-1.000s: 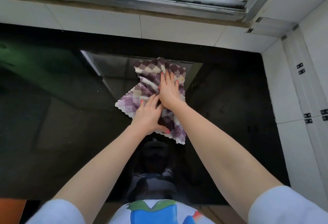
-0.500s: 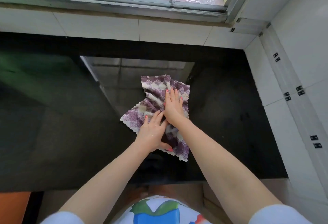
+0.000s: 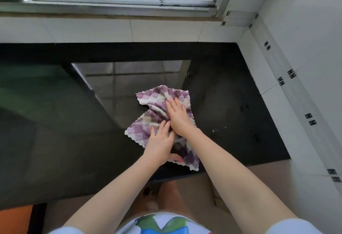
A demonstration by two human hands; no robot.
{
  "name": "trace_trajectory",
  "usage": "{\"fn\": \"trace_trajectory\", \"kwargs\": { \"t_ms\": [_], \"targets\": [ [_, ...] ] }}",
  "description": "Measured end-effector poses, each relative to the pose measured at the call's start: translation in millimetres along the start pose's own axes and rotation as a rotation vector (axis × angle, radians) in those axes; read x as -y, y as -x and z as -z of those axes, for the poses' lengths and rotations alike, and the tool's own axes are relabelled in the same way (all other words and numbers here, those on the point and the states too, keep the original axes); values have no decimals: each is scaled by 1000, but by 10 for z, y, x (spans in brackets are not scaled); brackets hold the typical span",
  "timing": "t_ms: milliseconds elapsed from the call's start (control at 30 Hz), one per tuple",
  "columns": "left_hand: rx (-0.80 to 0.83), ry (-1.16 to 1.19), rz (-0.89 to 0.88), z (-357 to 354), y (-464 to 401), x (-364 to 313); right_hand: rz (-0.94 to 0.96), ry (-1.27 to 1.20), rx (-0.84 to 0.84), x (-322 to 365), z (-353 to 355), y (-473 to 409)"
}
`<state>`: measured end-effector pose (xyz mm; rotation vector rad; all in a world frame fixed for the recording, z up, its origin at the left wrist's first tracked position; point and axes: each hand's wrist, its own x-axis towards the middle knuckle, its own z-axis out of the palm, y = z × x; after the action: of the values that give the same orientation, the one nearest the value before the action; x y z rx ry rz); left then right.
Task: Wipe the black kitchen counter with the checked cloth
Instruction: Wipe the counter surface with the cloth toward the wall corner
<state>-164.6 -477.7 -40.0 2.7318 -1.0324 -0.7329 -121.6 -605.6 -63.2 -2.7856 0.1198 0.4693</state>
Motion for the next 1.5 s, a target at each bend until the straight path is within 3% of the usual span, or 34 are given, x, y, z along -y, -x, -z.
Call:
{"fn": "trace_trajectory", "kwargs": {
  "t_ms": [300, 1000, 1500],
  "targets": [
    [64, -20, 35, 54, -128, -104, 69, 21, 38, -100, 89, -61],
    [-27, 32, 224, 486, -1315, -349, 234, 79, 57, -698, 685, -1094],
    [10, 73, 200, 797, -1917, -264, 77, 104, 19, -936, 942, -1569]
  ]
}}
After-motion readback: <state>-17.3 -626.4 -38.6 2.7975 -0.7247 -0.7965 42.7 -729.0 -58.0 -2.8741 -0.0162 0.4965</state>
